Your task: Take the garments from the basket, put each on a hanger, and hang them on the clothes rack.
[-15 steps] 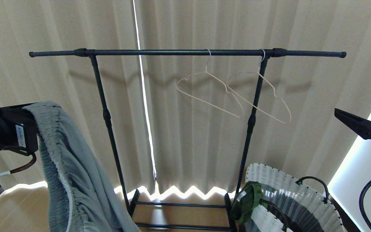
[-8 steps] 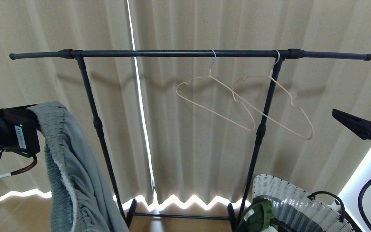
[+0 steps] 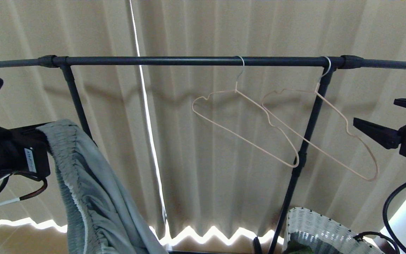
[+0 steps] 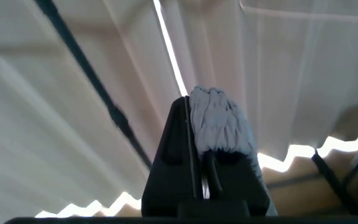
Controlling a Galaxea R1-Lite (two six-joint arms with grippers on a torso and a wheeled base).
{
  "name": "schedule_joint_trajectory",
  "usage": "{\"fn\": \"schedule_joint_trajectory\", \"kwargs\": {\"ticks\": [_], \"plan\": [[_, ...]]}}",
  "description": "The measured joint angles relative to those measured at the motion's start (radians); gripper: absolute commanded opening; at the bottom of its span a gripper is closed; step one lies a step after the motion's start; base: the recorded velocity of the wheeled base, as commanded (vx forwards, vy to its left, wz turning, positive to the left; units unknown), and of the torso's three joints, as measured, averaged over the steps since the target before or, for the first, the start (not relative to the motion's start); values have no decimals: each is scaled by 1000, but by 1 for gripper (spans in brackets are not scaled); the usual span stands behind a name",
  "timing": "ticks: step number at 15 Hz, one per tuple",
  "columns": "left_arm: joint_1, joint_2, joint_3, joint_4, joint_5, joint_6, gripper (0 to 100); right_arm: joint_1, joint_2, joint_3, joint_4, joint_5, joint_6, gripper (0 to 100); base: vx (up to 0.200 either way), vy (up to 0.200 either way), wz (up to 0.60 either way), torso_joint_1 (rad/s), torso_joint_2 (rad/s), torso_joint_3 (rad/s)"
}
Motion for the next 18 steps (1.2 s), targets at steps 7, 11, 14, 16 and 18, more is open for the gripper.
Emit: {"fn": "schedule_joint_trajectory", "kwargs": {"ticks": [7, 11, 14, 16, 18], "plan": [[3, -2, 79, -85, -15, 1, 0, -2, 178, -311, 347, -5, 130, 100, 0, 0, 0, 0, 0, 0], [0, -21, 89, -87, -15, 6, 0, -33, 340, -497, 541, -16, 153, 100, 0, 0, 0, 0, 0, 0], [1, -36, 91, -86, -15, 6, 0, -38, 420, -530, 553, -61, 155, 100, 0, 0, 0, 0, 0, 0], [1, -40, 100, -86, -14, 9, 0, -34, 447, -535, 554, -68, 155, 100, 0, 0, 0, 0, 0, 0], [1, -41, 102, -86, -14, 10, 0, -33, 457, -536, 554, -68, 155, 100, 0, 0, 0, 0, 0, 0]]}}
